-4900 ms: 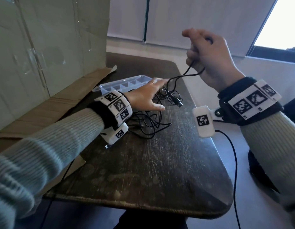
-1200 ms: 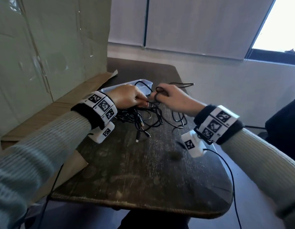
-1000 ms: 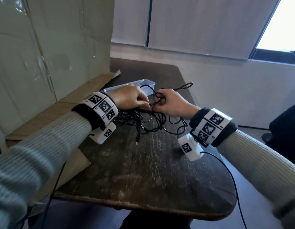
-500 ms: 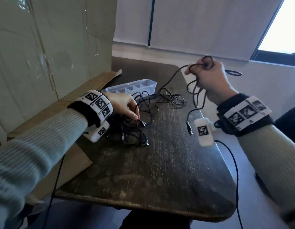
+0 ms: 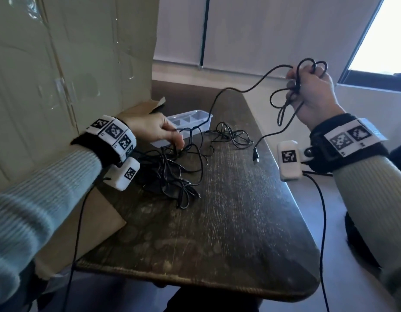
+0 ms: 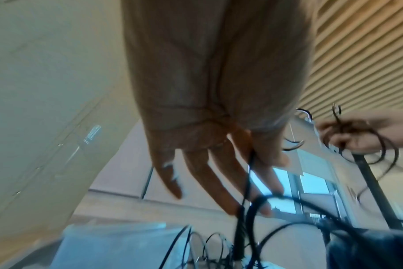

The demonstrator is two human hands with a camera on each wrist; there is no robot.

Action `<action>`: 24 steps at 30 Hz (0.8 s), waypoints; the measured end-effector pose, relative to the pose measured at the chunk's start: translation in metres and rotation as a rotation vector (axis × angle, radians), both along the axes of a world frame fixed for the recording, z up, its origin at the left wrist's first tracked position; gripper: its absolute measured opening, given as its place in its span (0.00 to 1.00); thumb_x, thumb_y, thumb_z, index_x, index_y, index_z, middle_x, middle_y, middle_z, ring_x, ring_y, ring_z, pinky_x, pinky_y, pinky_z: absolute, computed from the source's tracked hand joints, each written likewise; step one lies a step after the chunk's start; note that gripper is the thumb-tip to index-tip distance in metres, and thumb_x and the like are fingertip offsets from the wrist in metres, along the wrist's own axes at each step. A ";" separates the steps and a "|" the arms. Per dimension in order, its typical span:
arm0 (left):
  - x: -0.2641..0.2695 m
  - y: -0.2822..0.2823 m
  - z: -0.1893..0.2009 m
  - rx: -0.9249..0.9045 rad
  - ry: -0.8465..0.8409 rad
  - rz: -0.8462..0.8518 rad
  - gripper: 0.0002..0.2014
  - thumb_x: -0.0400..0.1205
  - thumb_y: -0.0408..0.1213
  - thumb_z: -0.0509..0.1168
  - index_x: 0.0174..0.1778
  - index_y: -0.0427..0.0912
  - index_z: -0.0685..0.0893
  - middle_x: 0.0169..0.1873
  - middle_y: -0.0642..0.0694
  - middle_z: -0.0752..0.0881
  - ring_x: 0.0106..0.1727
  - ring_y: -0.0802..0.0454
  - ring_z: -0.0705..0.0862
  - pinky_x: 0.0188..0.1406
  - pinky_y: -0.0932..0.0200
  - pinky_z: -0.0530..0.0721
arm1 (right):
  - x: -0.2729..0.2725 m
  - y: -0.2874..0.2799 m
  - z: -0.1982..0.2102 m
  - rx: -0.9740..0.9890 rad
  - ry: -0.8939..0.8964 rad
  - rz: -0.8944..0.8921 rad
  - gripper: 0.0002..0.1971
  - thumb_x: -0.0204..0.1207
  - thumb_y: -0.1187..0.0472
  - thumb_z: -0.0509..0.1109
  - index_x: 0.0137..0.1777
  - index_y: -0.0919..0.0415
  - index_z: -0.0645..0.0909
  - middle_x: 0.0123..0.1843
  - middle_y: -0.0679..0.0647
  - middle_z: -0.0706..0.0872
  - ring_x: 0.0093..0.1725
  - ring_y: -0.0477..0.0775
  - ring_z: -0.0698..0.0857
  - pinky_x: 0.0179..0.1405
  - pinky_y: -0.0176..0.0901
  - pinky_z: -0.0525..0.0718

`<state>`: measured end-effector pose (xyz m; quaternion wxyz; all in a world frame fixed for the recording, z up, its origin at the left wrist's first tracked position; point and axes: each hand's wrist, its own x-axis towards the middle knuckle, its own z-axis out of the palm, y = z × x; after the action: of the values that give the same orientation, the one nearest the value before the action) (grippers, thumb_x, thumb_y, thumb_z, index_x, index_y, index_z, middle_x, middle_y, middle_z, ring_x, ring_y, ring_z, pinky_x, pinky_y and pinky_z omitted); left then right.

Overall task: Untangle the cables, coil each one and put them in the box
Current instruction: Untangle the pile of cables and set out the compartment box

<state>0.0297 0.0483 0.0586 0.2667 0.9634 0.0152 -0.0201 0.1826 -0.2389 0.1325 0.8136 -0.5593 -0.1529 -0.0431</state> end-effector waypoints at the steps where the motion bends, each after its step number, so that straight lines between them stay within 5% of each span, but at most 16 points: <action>1: -0.001 -0.002 0.007 -0.034 -0.097 0.032 0.17 0.78 0.59 0.63 0.49 0.53 0.91 0.46 0.56 0.91 0.50 0.54 0.89 0.62 0.55 0.80 | 0.000 0.000 -0.004 -0.057 -0.012 -0.012 0.09 0.86 0.63 0.60 0.44 0.53 0.67 0.32 0.49 0.84 0.24 0.43 0.74 0.23 0.35 0.63; 5: -0.002 -0.034 0.039 -0.291 -0.357 0.048 0.17 0.84 0.43 0.60 0.56 0.34 0.87 0.42 0.44 0.89 0.34 0.64 0.86 0.39 0.68 0.85 | -0.019 0.015 -0.027 -0.317 -0.099 0.148 0.07 0.84 0.63 0.64 0.44 0.58 0.77 0.39 0.50 0.85 0.28 0.44 0.73 0.23 0.35 0.68; 7: 0.003 -0.055 0.050 -0.336 -0.436 0.038 0.15 0.85 0.40 0.61 0.58 0.33 0.86 0.38 0.44 0.87 0.29 0.67 0.85 0.32 0.74 0.82 | -0.036 0.030 -0.036 -0.407 -0.146 0.269 0.02 0.81 0.61 0.69 0.47 0.58 0.81 0.42 0.50 0.88 0.32 0.48 0.76 0.26 0.37 0.75; 9: 0.008 -0.074 0.056 -0.470 -0.455 0.044 0.14 0.85 0.39 0.62 0.58 0.34 0.85 0.38 0.42 0.87 0.30 0.64 0.87 0.31 0.74 0.81 | -0.050 0.044 -0.044 -0.457 -0.199 0.371 0.08 0.76 0.61 0.74 0.53 0.61 0.82 0.44 0.53 0.89 0.37 0.54 0.82 0.34 0.45 0.81; 11: 0.012 -0.087 0.056 -0.555 -0.456 0.008 0.15 0.84 0.39 0.64 0.56 0.30 0.86 0.41 0.33 0.87 0.34 0.50 0.86 0.34 0.66 0.82 | -0.061 0.055 -0.048 -0.488 -0.256 0.460 0.12 0.74 0.62 0.76 0.55 0.62 0.82 0.43 0.56 0.88 0.38 0.57 0.83 0.36 0.47 0.82; 13: 0.015 -0.093 0.054 -0.505 -0.469 -0.064 0.16 0.84 0.41 0.64 0.51 0.30 0.87 0.36 0.27 0.84 0.34 0.43 0.78 0.33 0.56 0.76 | -0.068 0.060 -0.048 -0.524 -0.294 0.519 0.08 0.78 0.64 0.73 0.55 0.61 0.81 0.38 0.52 0.88 0.33 0.54 0.81 0.27 0.40 0.81; 15: 0.017 -0.091 0.052 -0.407 -0.480 -0.103 0.13 0.84 0.43 0.64 0.48 0.38 0.89 0.31 0.41 0.85 0.32 0.46 0.81 0.34 0.55 0.78 | -0.065 0.059 -0.044 -0.636 -0.323 0.515 0.09 0.82 0.64 0.69 0.60 0.64 0.80 0.33 0.49 0.87 0.28 0.49 0.80 0.21 0.36 0.77; 17: 0.017 -0.086 0.049 -0.201 -0.492 -0.058 0.14 0.86 0.48 0.60 0.59 0.46 0.87 0.41 0.56 0.90 0.46 0.62 0.87 0.45 0.61 0.83 | -0.059 0.051 -0.036 -0.790 -0.337 0.462 0.09 0.84 0.62 0.65 0.59 0.66 0.81 0.30 0.50 0.85 0.22 0.42 0.78 0.18 0.32 0.73; 18: 0.017 -0.082 0.046 -0.092 -0.457 -0.030 0.19 0.86 0.50 0.58 0.67 0.47 0.82 0.55 0.56 0.86 0.58 0.66 0.83 0.53 0.66 0.81 | -0.053 0.046 -0.030 -0.831 -0.317 0.425 0.09 0.85 0.61 0.62 0.55 0.65 0.82 0.27 0.48 0.83 0.19 0.41 0.76 0.16 0.31 0.70; 20: 0.020 -0.071 0.033 0.110 -0.311 0.005 0.24 0.86 0.54 0.55 0.75 0.46 0.76 0.69 0.52 0.80 0.72 0.57 0.75 0.67 0.62 0.72 | -0.035 0.034 -0.018 -0.777 -0.187 0.380 0.13 0.87 0.58 0.59 0.45 0.62 0.79 0.21 0.46 0.79 0.16 0.41 0.71 0.12 0.31 0.64; 24: 0.035 -0.061 -0.006 0.370 -0.036 -0.049 0.27 0.81 0.58 0.60 0.75 0.51 0.75 0.77 0.46 0.69 0.77 0.47 0.69 0.76 0.50 0.66 | -0.002 0.026 -0.009 -0.675 0.178 0.414 0.15 0.87 0.58 0.56 0.40 0.61 0.75 0.17 0.45 0.73 0.14 0.41 0.63 0.09 0.30 0.58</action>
<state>0.0645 -0.0130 0.0527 0.0847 0.9963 -0.0097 -0.0062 0.1805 -0.2133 0.1234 0.5857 -0.7539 -0.1970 0.2230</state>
